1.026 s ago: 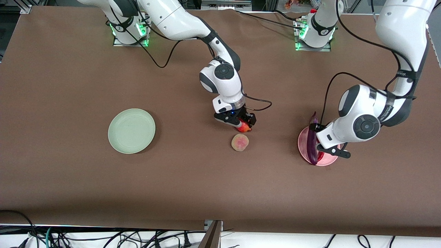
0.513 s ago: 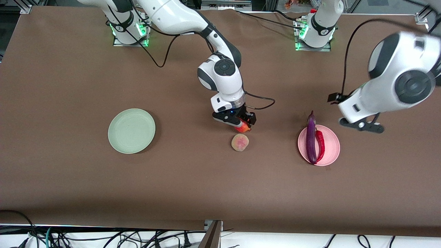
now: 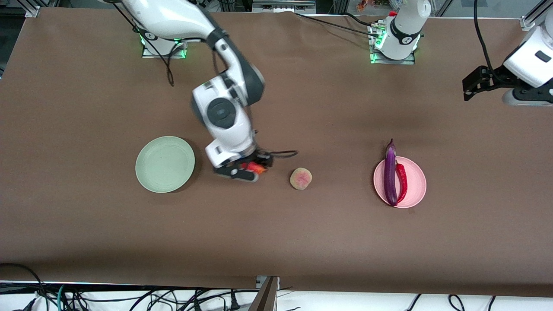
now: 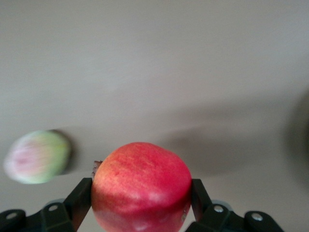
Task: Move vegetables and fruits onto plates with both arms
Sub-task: 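Carry the apple with the right gripper while the left gripper withdraws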
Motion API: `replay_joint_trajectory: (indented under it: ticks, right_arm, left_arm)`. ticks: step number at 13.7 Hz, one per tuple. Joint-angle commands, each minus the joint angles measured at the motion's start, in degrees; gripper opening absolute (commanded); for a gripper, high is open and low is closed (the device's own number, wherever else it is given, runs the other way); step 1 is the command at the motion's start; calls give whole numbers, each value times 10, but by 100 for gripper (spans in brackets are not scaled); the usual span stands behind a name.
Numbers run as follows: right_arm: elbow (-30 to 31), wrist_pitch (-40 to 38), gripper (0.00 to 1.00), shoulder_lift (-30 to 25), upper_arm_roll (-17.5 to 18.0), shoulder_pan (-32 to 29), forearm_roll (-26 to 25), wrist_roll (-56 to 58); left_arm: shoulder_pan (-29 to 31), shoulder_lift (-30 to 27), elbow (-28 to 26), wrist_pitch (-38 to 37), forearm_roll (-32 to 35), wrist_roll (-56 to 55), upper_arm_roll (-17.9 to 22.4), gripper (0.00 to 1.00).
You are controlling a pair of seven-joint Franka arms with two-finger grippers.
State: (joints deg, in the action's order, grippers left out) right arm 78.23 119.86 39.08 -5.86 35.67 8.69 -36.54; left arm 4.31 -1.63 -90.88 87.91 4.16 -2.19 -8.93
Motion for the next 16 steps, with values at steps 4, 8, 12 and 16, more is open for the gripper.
replay_joint_trajectory:
  ticks: [4, 8, 12, 16]
  right_arm:
    - [189, 11, 20, -109, -77, -58, 11, 288]
    - [308, 55, 25, -149, -150, -61, 15, 397]
    - [419, 155, 34, -162, -154, -71, 41, 407]
    - [403, 152, 90, -159, -153, -72, 46, 404]
  left_arm:
    - [14, -33, -66, 20, -72, 1, 27, 100]
    - [12, -31, -55, 17, -69, 1, 22, 100]
    - [7, -23, -40, 17, -71, -3, 19, 100]
    - [7, -23, -40, 16, -68, -5, 13, 100]
